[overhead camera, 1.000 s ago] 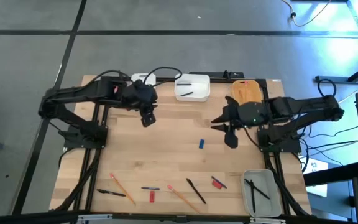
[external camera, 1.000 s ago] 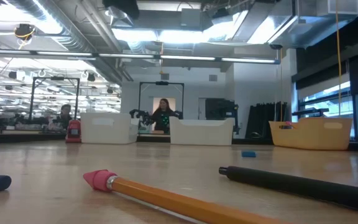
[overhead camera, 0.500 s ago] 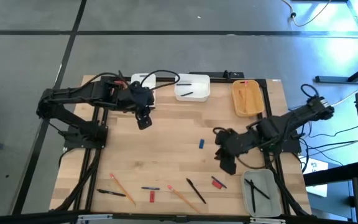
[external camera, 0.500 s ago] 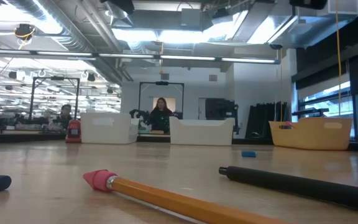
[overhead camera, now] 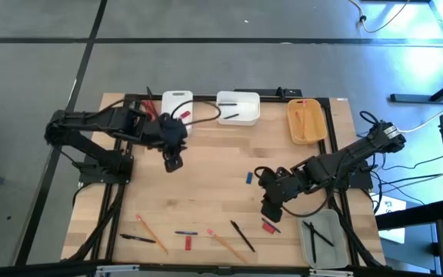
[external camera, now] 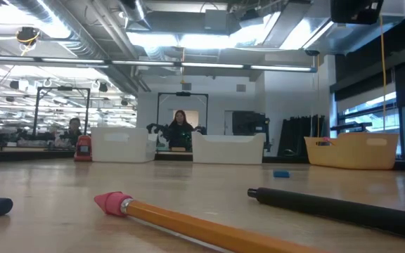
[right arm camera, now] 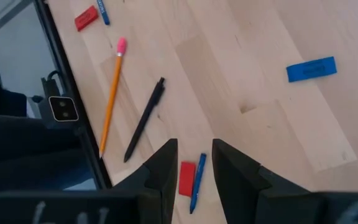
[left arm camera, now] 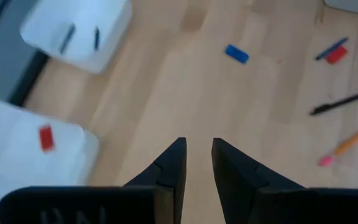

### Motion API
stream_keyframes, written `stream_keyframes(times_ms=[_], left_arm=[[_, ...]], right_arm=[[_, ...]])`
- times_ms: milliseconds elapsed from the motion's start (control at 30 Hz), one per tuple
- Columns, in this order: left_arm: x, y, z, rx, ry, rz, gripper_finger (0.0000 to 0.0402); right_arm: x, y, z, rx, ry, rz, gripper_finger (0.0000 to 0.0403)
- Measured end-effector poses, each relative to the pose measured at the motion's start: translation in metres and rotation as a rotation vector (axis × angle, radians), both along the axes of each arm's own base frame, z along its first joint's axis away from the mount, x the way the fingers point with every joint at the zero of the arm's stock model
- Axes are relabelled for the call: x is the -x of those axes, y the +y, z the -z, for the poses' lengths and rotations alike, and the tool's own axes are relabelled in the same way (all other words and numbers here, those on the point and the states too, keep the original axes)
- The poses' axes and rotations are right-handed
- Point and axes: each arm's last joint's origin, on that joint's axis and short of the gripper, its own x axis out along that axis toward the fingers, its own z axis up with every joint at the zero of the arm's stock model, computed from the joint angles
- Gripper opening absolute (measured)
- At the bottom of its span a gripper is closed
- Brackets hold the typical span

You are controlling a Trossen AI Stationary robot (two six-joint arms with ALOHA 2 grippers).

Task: Sort crayons/erasers/pens/pencils in bins
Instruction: Put the blue crayon into the right white bin

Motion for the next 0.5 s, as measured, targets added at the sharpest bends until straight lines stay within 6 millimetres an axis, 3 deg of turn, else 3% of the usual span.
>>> stream_keyframes(times_ms=[200, 500], left_arm=[[0.005, -0.032, 0.008, 0.111, 0.003, -0.036, 0.0069], [0.007, -0.080, 0.056, 0.212, 0.038, -0.039, 0.0069]], right_arm=[[0.000, 0.000, 0.000, 0.052, -0.017, -0.098, 0.0101], [0.008, -0.005, 0.004, 0.144, 0.062, -0.304, 0.0101]])
